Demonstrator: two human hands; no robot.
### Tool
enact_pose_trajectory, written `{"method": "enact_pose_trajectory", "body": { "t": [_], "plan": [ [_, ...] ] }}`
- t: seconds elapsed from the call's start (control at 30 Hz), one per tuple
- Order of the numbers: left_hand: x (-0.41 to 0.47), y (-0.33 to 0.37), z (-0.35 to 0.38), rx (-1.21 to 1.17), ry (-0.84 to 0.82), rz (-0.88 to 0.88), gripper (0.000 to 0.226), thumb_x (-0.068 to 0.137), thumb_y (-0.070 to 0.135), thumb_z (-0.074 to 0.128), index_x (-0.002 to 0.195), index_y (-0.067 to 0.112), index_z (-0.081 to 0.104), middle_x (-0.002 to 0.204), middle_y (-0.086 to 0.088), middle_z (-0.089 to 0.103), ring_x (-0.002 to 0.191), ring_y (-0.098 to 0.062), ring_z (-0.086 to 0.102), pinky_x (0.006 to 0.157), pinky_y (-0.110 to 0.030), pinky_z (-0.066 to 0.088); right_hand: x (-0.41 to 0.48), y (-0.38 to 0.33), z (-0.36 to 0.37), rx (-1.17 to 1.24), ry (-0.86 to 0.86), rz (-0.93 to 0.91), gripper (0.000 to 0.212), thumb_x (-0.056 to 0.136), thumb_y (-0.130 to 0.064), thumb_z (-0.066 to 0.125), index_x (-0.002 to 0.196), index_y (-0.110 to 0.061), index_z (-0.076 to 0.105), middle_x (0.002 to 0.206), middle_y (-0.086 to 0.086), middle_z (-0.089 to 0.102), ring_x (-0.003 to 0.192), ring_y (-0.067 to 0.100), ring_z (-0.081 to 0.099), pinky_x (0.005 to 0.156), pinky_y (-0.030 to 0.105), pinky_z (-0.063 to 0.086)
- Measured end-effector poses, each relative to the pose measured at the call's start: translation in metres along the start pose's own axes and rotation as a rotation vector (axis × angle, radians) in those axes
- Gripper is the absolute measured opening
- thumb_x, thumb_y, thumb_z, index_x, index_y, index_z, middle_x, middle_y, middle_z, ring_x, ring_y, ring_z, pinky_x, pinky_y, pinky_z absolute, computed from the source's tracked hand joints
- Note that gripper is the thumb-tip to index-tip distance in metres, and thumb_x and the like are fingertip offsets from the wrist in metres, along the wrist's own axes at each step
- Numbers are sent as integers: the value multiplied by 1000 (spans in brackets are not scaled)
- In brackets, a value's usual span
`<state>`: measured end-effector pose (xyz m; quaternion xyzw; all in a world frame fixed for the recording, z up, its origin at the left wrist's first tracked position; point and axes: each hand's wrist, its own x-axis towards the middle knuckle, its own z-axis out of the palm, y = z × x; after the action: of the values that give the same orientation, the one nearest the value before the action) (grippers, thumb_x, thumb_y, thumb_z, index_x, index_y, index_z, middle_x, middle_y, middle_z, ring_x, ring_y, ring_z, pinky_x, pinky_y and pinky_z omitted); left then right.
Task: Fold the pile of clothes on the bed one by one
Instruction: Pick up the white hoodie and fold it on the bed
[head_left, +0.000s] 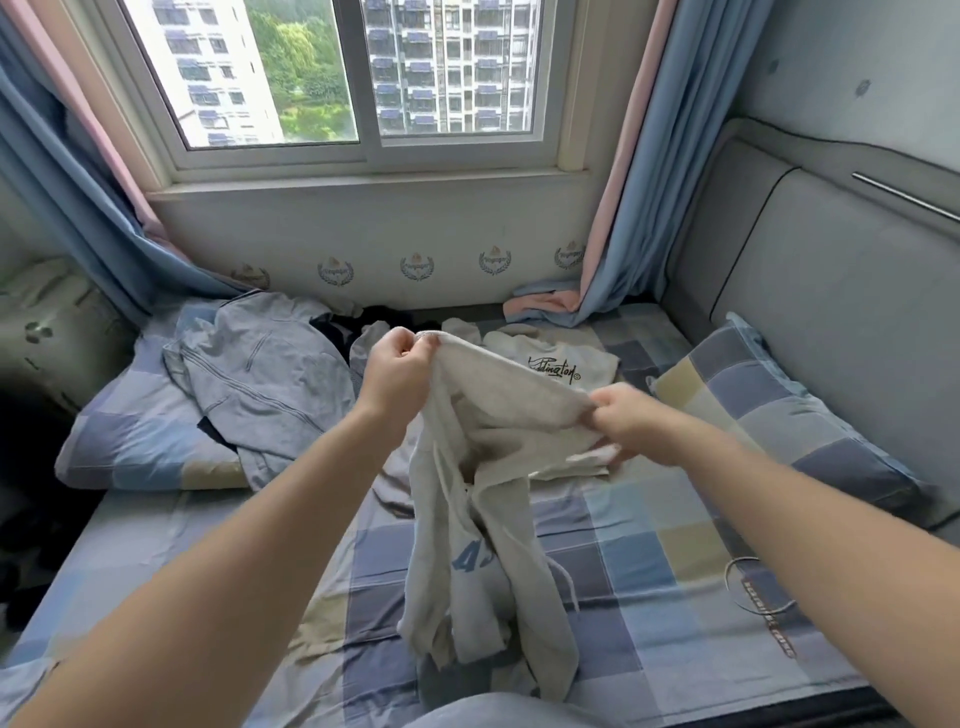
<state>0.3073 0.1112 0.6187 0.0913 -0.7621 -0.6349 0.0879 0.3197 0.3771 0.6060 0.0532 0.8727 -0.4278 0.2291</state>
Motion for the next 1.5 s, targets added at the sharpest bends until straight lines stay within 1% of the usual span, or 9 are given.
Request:
{"method": "enact_pose_trajectory", "body": {
  "t": [0.1, 0.23, 0.4, 0.6, 0.73, 0.97, 1.2, 1.4, 1.5],
  "plan": [
    [3, 4, -20, 120, -86, 100, 29, 95, 34, 67, 83, 16, 48, 70, 2, 48, 56, -10, 43, 44, -16, 35, -13, -49, -12, 508, 43, -108, 22, 107, -15, 46, 105, -5, 66, 89, 14, 72, 73, 24, 71, 66, 43, 62],
    [9, 5, -61, 369, -436, 223, 31, 73, 38, 88, 91, 40, 63, 78, 17, 62, 65, -6, 55, 62, -26, 45, -29, -117, -22, 551, 88, -277, 25, 104, -26, 54, 109, -4, 67, 88, 12, 70, 79, 25, 68, 74, 42, 61],
    [23, 20, -102, 492, -132, 370, 33, 94, 25, 63, 66, 25, 45, 60, 8, 47, 58, -14, 41, 54, -33, 33, -40, -145, -6, 447, 91, -271, 35, 93, -37, 70, 114, -10, 71, 102, 11, 76, 94, 28, 74, 83, 45, 59],
    [34, 51, -153, 274, -17, 181, 8, 80, 11, 45, 75, 7, 51, 62, 0, 50, 60, -23, 45, 51, -40, 45, -41, -147, 55, -319, 233, -311, 19, 80, -10, 77, 86, -13, 59, 83, -1, 64, 79, 17, 60, 64, 28, 45],
    [28, 74, -184, 140, 31, 138, 33, 65, 15, 37, 86, -3, 54, 71, -10, 52, 66, -23, 50, 51, -53, 56, -40, -125, 96, -533, 358, -107, 7, 90, -15, 59, 85, -16, 63, 89, 5, 63, 86, 26, 58, 65, 30, 37],
    [-16, 93, -250, 267, 43, 177, 15, 84, 10, 49, 90, 6, 63, 82, -13, 63, 74, -30, 61, 66, -50, 61, -84, -117, 114, 357, 119, -92, 22, 101, 1, 43, 109, -7, 61, 90, 11, 66, 79, 26, 68, 71, 43, 61],
    [-114, 125, -285, 410, -176, 238, 13, 86, 16, 77, 78, 25, 76, 81, -2, 72, 77, -17, 64, 76, -35, 56, -195, -152, 42, 342, -150, -329, 19, 100, -11, 56, 117, -3, 61, 101, 17, 67, 92, 29, 69, 84, 45, 61],
    [-206, 179, -293, 162, -168, 194, 29, 91, 37, 72, 106, 13, 74, 99, -11, 76, 84, -23, 72, 85, -37, 60, -304, -168, -2, 318, -47, -449, 39, 75, -34, 74, 108, -12, 72, 90, 4, 69, 83, 18, 62, 88, 37, 55],
    [-232, 206, -289, 104, -55, 228, 35, 94, 44, 68, 107, 12, 73, 106, -14, 75, 94, -30, 73, 94, -46, 57, -336, -174, -7, 353, 74, -522, 39, 73, -38, 77, 101, -12, 73, 75, 1, 61, 67, 13, 51, 64, 26, 50]
  ]
}}
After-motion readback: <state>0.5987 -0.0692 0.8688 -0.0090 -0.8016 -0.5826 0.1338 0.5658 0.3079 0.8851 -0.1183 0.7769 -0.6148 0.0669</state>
